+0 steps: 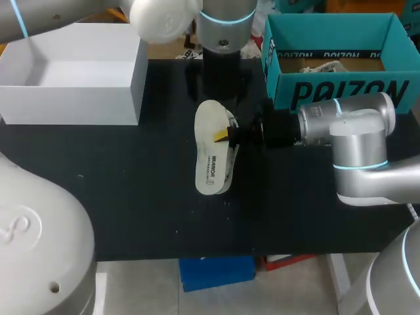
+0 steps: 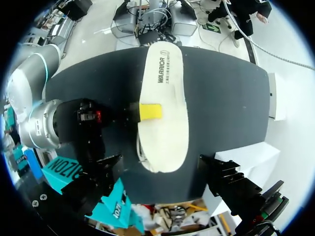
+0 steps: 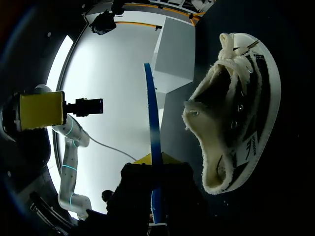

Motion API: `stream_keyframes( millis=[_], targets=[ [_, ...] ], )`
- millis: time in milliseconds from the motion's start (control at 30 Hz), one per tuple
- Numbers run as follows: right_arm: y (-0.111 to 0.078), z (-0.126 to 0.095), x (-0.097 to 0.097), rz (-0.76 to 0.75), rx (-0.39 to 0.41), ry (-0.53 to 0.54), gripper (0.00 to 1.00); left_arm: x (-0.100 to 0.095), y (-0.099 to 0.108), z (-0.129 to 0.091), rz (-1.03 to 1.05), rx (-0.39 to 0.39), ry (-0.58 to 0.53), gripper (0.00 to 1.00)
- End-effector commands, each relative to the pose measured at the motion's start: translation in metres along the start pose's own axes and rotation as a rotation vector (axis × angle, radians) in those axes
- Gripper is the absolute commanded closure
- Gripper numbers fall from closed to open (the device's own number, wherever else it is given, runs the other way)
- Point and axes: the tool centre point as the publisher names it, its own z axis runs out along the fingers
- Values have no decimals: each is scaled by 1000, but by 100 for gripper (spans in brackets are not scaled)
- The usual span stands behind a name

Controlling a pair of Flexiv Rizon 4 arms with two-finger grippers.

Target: Take the shoe out of the shoebox, open the shoe tongue, remove and reinsert the insole, then place the shoe into the shoebox

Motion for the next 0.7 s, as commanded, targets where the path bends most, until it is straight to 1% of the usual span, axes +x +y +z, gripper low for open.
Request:
stream_keyframes(
  millis=[33,167,367,500,700],
  targets=[
    [0,1,0,0,-2,-1,100,2,13,13,4,10,-21,0],
    [0,1,0,0,-2,-1,100,4,25,23,-6,17,-39,0],
    [0,1,0,0,-2,-1,100,6,39,29,-19,12,-48,0],
    [0,1,0,0,-2,-1,100,6,40,29,-21,6,-53,0],
    [0,1,0,0,-2,-1,100,11,29,21,-22,-3,-69,0]
  ],
)
